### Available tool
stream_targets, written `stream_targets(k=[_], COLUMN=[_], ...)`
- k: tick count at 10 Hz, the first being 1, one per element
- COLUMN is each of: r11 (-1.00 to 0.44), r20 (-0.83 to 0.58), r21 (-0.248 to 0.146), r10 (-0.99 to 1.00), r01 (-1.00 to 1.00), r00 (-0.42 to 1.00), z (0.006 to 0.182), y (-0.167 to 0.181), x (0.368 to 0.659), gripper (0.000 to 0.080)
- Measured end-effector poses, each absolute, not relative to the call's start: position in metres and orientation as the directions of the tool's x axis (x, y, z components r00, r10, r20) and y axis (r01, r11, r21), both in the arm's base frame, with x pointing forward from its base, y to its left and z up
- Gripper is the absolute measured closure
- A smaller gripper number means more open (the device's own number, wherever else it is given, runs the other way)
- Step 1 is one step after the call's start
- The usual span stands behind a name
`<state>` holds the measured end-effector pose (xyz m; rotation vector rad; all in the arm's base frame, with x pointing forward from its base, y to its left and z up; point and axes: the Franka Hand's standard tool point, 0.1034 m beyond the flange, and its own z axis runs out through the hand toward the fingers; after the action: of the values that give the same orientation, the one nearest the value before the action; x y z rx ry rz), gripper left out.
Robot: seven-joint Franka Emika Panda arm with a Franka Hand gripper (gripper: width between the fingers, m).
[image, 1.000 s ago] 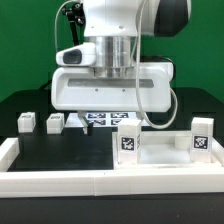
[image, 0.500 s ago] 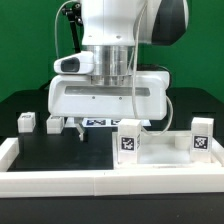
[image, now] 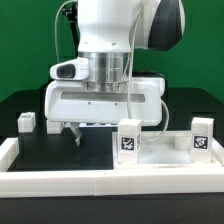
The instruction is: Assemble square table
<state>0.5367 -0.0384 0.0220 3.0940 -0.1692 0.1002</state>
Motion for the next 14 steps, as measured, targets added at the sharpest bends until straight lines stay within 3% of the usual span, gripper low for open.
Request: stream_targets(k=[1, 3, 4, 14], r11=[-0.993, -0.993, -0.994, -0.998], r20=[0.067, 0.067, 0.065, 0.063], r21=[0.038, 0.038, 0.038, 0.043], r10=[-0.107, -0.107, -0.103, -0.033], r01=[-0.110, -0.110, -0.106, -0.036], r00=[0.992, 0.992, 0.992, 0.997], z=[0.0220, 0.0220, 0.0219, 0.0235], y=[-0.0384, -0.0385, -0.0384, -0.0430], x=[0.5366, 0.5366, 0.5363, 0.5366], gripper=[0.0273, 0.0631, 0.0739, 0.0739])
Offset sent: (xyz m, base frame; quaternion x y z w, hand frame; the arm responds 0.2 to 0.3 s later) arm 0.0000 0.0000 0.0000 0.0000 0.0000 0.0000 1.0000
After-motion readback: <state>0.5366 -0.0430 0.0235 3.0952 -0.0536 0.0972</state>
